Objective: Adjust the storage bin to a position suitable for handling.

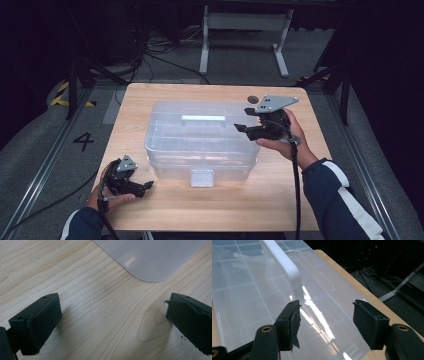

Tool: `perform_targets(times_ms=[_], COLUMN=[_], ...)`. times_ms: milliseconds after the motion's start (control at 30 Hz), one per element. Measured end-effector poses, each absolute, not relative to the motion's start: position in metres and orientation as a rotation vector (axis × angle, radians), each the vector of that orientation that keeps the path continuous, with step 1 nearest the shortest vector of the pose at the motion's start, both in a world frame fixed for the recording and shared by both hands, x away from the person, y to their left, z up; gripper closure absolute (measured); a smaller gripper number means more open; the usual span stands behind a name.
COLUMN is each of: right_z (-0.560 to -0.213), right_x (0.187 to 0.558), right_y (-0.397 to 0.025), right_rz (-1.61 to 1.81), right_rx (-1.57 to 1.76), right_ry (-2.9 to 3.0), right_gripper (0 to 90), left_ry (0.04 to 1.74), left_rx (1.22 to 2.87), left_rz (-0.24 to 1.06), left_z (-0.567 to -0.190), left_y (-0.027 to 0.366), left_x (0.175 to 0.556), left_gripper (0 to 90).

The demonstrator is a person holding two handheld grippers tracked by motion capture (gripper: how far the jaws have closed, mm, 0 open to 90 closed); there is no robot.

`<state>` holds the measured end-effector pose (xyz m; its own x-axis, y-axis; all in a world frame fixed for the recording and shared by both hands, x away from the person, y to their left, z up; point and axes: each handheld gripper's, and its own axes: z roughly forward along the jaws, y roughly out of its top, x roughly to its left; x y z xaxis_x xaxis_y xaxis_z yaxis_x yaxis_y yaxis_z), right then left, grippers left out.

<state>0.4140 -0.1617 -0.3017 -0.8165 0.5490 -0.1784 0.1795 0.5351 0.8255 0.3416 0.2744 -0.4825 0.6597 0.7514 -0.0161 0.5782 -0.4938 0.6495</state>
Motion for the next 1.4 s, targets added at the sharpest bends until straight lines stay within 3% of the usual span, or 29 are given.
perform_targets(times_ms=[367,633,733,1167,1300,1400], right_z=[-0.306,-0.31,-0.31,-0.307,-0.306,-0.306], right_x=[0.422,0.432,0.433,0.43,0.43,0.43], right_y=[-0.136,-0.128,-0.126,-0.117,-0.116,-0.116], right_rz=[1.209,1.218,1.223,1.203,1.208,1.209], right_rx=[0.535,0.514,0.473,0.415,0.399,0.4], right_ry=[2.424,2.466,2.486,2.489,2.492,2.491], right_gripper=[44.2,54.2,61.8,73.9,76.3,76.4], left_ry=[1.025,1.025,1.024,1.017,1.016,1.026], left_rx=[2.244,2.246,2.246,2.241,2.232,2.219], left_rz=[0.357,0.358,0.358,0.373,0.369,0.389], left_z=[-0.483,-0.482,-0.482,-0.482,-0.482,-0.48], left_y=[0.274,0.274,0.274,0.275,0.275,0.276], left_x=[0.342,0.341,0.341,0.341,0.34,0.339], left_gripper=[0.6,0.7,0.8,1.8,5.4,15.0])
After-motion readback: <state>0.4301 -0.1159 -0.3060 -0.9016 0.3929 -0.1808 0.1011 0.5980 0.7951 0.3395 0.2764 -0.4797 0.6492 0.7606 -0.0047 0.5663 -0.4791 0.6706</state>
